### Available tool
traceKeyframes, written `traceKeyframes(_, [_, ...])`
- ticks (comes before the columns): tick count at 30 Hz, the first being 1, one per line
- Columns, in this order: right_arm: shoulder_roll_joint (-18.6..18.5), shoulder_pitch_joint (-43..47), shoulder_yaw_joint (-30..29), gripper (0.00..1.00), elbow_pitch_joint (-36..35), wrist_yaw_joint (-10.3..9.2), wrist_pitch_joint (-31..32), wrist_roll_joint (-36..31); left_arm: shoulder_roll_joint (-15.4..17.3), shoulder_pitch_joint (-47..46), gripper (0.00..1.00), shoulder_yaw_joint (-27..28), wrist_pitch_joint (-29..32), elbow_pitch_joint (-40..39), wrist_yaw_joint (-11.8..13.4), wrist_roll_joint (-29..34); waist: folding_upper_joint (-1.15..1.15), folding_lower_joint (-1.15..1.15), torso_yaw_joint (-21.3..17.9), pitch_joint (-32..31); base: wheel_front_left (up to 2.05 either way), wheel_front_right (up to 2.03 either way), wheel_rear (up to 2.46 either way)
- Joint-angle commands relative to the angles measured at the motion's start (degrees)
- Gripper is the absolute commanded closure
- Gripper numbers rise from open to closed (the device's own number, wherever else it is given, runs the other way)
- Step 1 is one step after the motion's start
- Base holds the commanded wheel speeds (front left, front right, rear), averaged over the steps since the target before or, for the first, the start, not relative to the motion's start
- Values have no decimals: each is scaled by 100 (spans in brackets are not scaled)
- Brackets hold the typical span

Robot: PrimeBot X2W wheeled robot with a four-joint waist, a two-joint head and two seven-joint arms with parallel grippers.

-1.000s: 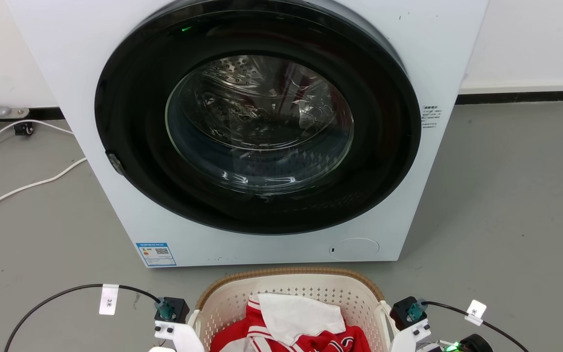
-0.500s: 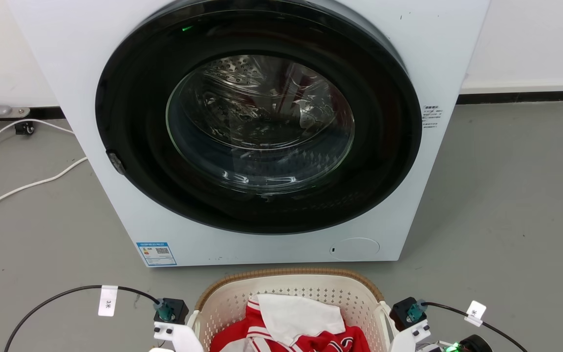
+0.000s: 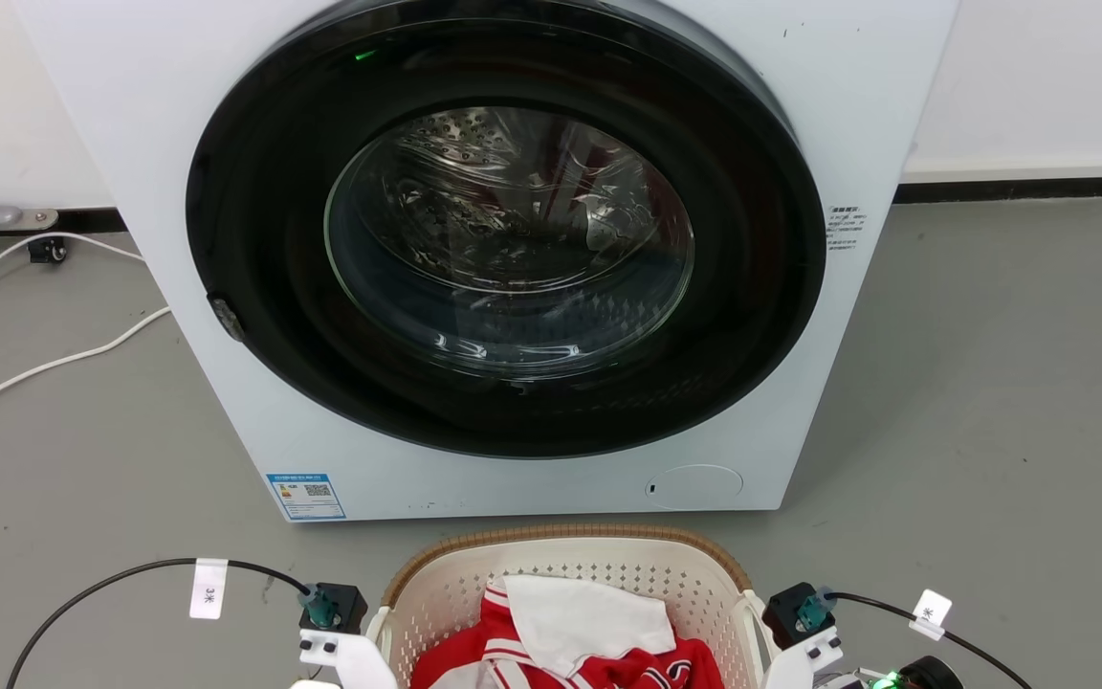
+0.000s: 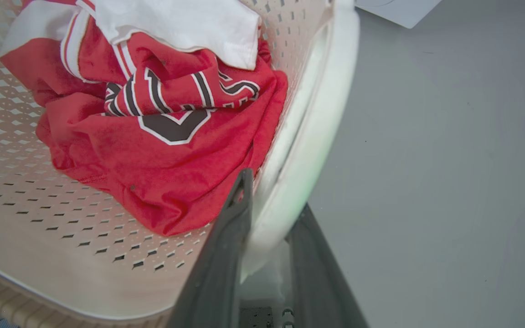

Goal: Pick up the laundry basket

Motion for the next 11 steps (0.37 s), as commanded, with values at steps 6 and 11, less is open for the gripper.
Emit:
traceKeyframes(6, [12, 63, 26, 100, -3, 65, -22, -25, 25, -101, 100, -72, -62, -10, -25, -37, 0, 0, -2, -6, 0, 0, 0])
traceKeyframes(11, [9, 72, 26, 100, -7, 65, -17, -27, 18, -105, 100, -116, -65, -16, -25, -79, 0, 0, -2, -10, 0, 0, 0])
